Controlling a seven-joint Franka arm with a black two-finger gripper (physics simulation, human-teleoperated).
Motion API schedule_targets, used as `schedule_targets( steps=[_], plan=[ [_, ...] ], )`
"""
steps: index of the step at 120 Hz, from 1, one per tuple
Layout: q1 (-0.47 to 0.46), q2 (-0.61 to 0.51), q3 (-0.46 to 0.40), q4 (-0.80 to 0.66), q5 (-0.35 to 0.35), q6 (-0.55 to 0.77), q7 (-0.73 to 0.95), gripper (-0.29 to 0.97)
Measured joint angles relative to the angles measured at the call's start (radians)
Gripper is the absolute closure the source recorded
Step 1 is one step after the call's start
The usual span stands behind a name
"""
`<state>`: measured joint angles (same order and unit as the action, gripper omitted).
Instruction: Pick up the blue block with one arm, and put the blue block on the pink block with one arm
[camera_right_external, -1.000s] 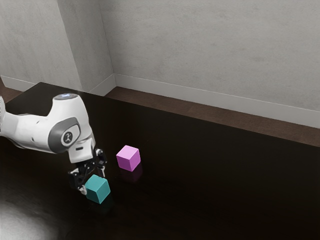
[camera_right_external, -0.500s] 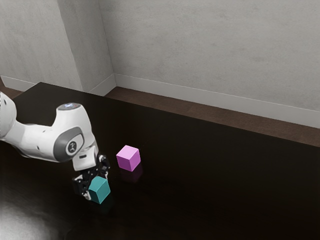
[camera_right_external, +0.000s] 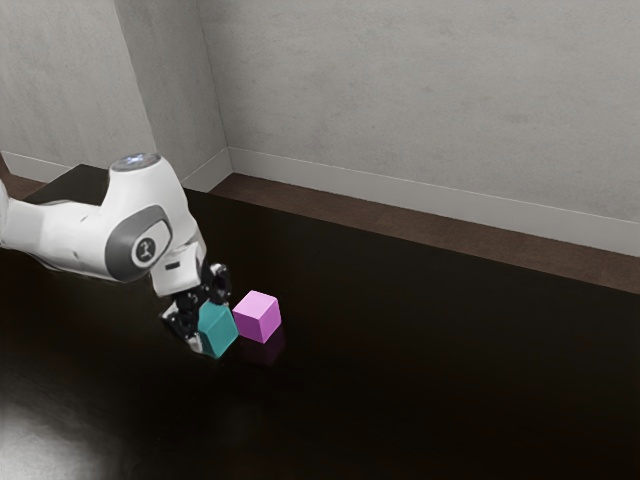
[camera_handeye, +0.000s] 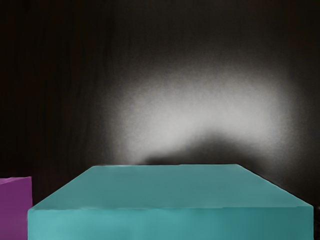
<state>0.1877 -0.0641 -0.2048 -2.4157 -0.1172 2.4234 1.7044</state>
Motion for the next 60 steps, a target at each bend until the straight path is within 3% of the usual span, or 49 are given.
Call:
schedule_targets(
  steps=[21,60],
  plan=[
    [-0.011,0.041,-0.002,0.125,0.002,-0.099,0.001,0.37],
    [0.019,0.264,0.006,0.386,0.054,-0.160,0.015,0.35]
  ],
)
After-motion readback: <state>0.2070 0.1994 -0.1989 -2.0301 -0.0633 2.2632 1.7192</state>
